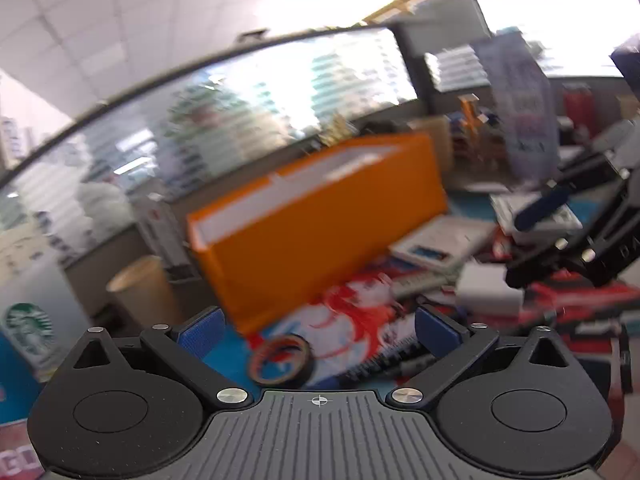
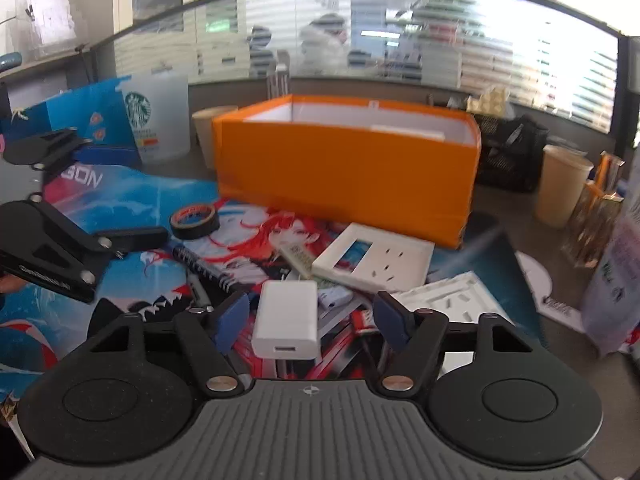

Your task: Organize rigid objects

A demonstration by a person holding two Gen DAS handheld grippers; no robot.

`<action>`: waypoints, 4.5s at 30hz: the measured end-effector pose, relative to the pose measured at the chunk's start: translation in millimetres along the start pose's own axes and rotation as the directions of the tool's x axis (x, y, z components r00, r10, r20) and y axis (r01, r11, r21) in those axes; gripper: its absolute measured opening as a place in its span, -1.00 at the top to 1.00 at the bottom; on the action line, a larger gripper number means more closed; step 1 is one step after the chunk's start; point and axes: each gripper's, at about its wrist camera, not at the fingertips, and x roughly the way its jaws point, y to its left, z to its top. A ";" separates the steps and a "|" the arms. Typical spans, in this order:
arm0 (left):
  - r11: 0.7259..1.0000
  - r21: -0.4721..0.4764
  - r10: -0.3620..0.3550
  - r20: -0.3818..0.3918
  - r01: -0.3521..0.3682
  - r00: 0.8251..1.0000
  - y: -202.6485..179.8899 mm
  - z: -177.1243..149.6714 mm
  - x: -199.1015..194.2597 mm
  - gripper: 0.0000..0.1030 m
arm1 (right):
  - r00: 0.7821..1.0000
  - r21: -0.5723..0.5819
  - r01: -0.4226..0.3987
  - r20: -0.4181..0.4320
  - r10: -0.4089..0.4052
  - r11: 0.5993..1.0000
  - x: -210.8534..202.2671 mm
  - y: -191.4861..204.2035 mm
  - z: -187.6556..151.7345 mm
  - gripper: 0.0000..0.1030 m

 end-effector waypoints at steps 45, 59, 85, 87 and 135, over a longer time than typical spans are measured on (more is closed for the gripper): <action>0.915 -0.219 -0.359 -0.056 0.339 0.932 110.8 -27.0 76.3 -0.31 | 0.982 0.010 0.175 -0.066 -0.174 0.984 -6.8 -63.9 -2.2 -0.90; 0.935 -0.239 -0.301 -0.136 0.263 0.944 93.3 -26.1 88.6 -0.40 | 0.993 0.032 0.068 -0.098 -0.064 0.997 14.5 -86.9 -12.4 -0.70; 0.929 -0.359 -0.128 -0.101 0.083 0.987 74.2 -9.0 36.5 -0.02 | 0.991 0.110 0.132 -0.001 -0.132 0.985 -24.4 -70.2 -15.6 -0.54; 0.923 -0.377 -0.118 -0.084 0.078 0.989 75.1 -5.6 28.7 -0.02 | 0.991 0.104 0.129 0.018 -0.132 0.986 -27.5 -67.1 -13.8 -0.54; 0.930 -0.366 0.007 0.080 0.023 0.997 68.4 101.7 -11.7 -0.03 | 0.951 -0.038 0.038 0.309 -0.024 0.999 -45.2 -23.4 89.9 -0.54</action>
